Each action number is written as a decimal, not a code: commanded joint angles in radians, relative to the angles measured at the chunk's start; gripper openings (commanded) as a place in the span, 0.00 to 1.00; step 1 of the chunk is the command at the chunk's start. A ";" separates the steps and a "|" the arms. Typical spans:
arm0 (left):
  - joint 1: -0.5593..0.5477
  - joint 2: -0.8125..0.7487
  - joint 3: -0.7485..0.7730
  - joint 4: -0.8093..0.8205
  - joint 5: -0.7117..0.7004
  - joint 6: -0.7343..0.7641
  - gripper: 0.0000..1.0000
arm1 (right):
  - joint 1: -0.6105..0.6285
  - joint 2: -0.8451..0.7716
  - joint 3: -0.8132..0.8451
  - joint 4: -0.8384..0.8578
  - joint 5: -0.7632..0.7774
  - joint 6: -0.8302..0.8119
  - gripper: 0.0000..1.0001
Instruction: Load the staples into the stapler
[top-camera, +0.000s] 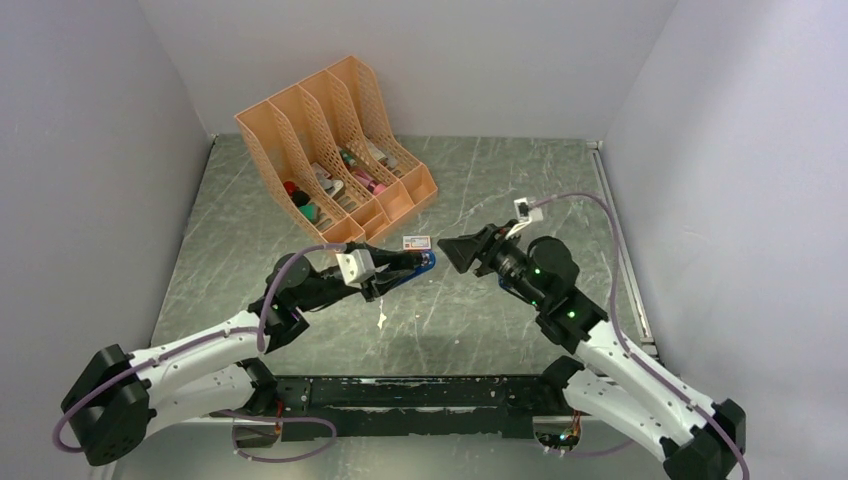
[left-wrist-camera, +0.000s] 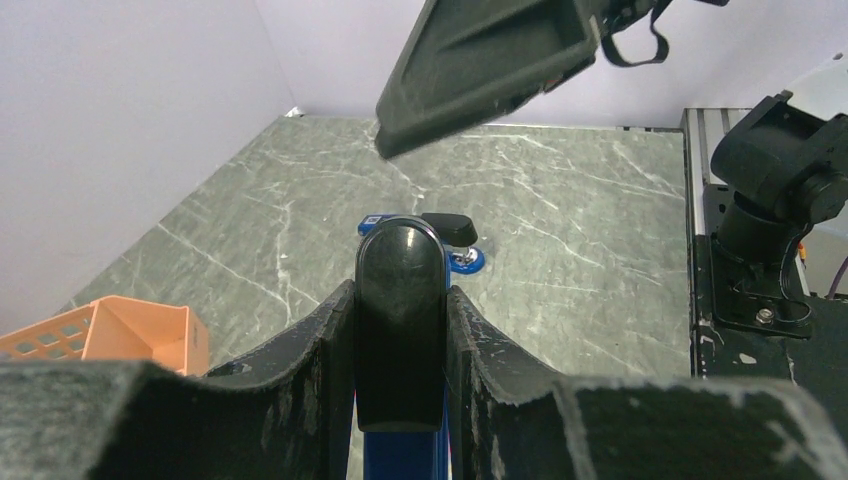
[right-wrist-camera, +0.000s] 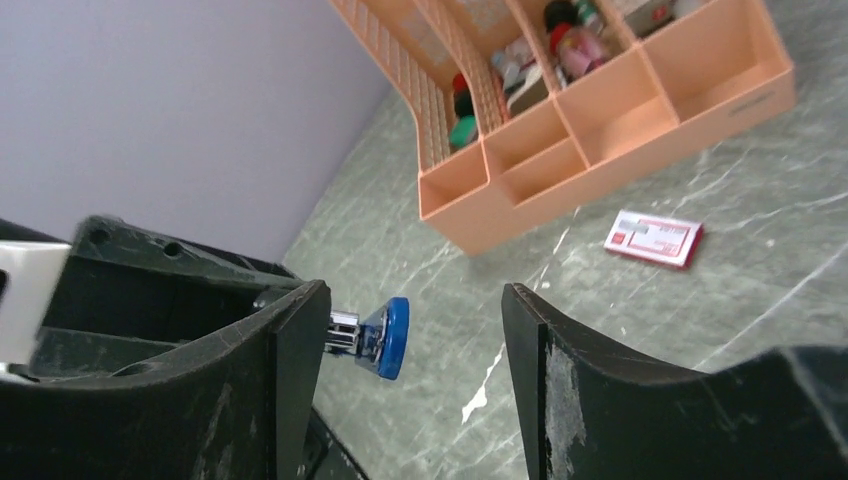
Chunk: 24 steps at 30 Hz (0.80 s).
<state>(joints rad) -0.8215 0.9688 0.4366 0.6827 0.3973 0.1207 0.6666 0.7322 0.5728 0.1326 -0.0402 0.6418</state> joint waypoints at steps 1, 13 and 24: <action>0.006 0.005 0.054 0.077 0.032 0.017 0.07 | -0.002 0.086 0.024 0.025 -0.127 -0.027 0.67; 0.006 0.020 0.057 0.116 0.028 0.003 0.07 | 0.000 0.259 0.013 -0.083 -0.095 -0.014 0.60; 0.007 0.013 0.105 0.144 0.032 -0.005 0.07 | 0.025 0.407 -0.072 -0.019 -0.055 0.080 0.58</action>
<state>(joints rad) -0.8200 1.0096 0.4553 0.6609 0.4103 0.1135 0.6689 1.0794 0.5282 0.0986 -0.0898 0.6926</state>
